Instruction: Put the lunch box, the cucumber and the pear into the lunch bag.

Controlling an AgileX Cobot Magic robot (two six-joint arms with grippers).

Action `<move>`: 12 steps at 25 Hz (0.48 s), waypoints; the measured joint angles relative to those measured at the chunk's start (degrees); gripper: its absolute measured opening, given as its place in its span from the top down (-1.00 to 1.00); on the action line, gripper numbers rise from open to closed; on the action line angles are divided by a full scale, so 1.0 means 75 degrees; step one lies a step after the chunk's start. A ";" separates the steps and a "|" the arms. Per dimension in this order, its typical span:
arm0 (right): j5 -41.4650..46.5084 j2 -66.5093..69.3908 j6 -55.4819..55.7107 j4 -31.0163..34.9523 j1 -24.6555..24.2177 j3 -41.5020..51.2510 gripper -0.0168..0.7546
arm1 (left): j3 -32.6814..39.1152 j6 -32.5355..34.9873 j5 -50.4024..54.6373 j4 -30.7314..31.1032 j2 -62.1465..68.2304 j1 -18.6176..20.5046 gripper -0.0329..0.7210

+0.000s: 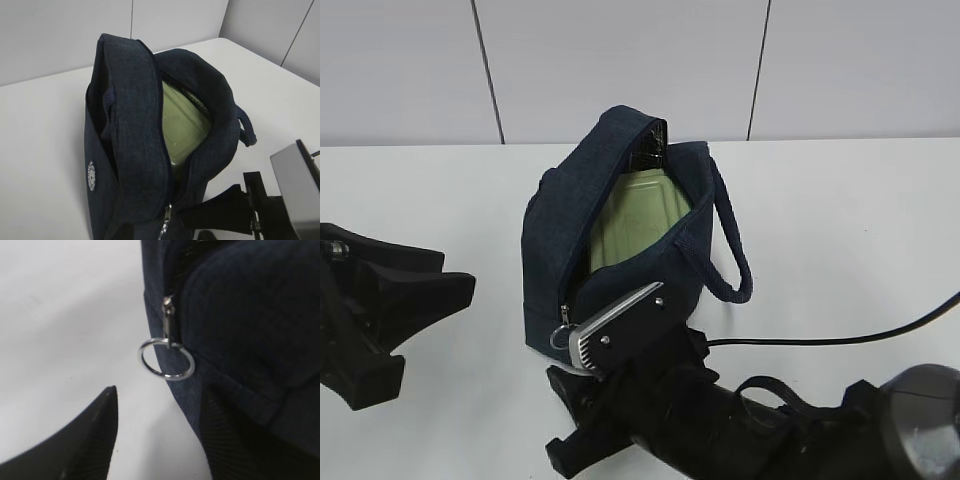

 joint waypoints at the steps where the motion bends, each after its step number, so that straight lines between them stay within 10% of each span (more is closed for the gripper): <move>1: -0.0012 0.0000 0.0000 0.0108 0.0000 -0.0005 -0.12 | 0.0000 0.0000 0.0000 -0.0007 0.0000 0.0000 0.27; 12: -0.0171 0.0132 0.0000 0.0209 0.0000 -0.0291 -0.14 | 0.0000 0.0000 0.0000 -0.0022 0.0000 0.0000 0.27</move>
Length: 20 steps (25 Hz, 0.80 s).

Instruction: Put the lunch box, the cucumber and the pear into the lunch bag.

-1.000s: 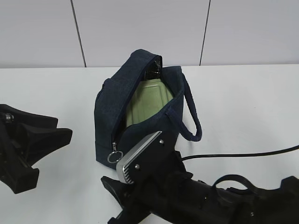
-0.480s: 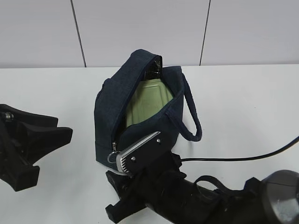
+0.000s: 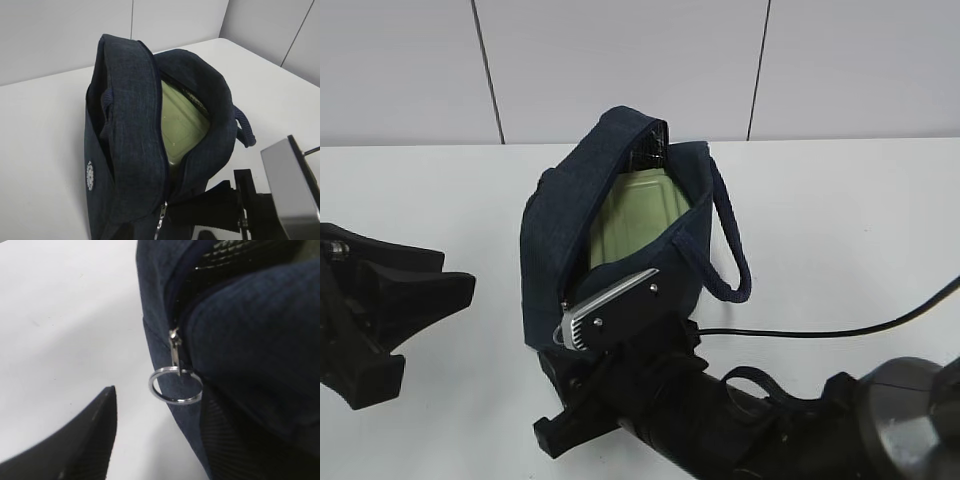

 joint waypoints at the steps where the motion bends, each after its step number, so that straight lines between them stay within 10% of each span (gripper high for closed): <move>1: -0.0005 0.0060 0.0000 0.0000 0.0000 -0.0070 -0.14 | 0.0000 0.0000 0.0000 0.0000 0.0000 0.0000 0.27; 20: -0.0005 0.0367 0.0033 -0.0397 0.0000 -0.0419 -0.14 | 0.0000 0.0000 0.0008 0.0000 0.0000 0.0000 0.27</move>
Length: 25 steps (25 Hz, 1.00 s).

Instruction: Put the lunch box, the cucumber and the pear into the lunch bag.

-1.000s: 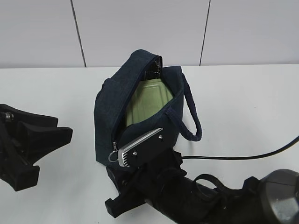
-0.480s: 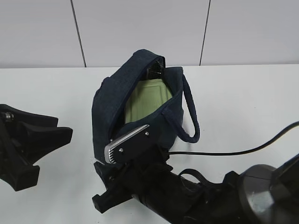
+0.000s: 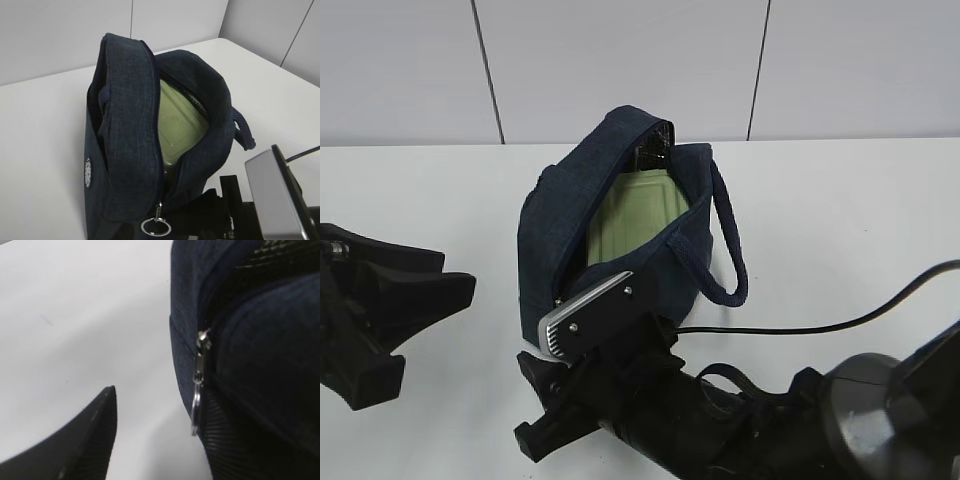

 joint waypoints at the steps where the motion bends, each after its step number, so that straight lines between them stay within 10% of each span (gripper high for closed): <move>1: 0.0000 0.0000 0.0000 0.0000 0.0000 0.0000 -0.14 | 0.0000 0.0000 0.0000 0.0000 0.0000 0.0000 0.27; 13: 0.0049 0.0000 0.0000 0.0191 0.0000 0.0000 0.09 | 0.0000 0.0000 0.0000 -0.0005 0.0000 0.0000 0.27; 25: 0.0049 0.0000 -0.0135 0.0837 0.0000 0.0000 0.90 | 0.0000 0.0000 0.0000 -0.0014 0.0000 0.0000 0.27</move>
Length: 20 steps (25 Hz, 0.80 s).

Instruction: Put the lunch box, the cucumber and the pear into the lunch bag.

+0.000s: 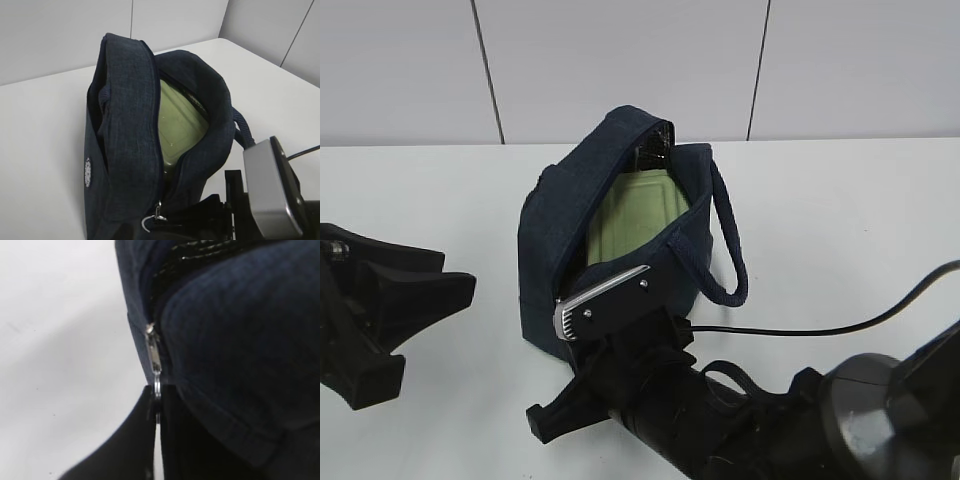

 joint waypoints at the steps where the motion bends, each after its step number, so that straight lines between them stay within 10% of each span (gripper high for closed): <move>1: 0.0000 0.0000 -0.0004 0.0000 0.0000 0.0000 0.94 | 0.0000 0.0000 0.0000 0.0000 0.0000 0.0000 0.27; 20: 0.1712 -0.1335 -0.1015 0.0019 0.0000 0.0000 0.96 | 0.0000 0.0000 0.0000 -0.0015 0.0000 0.0000 0.27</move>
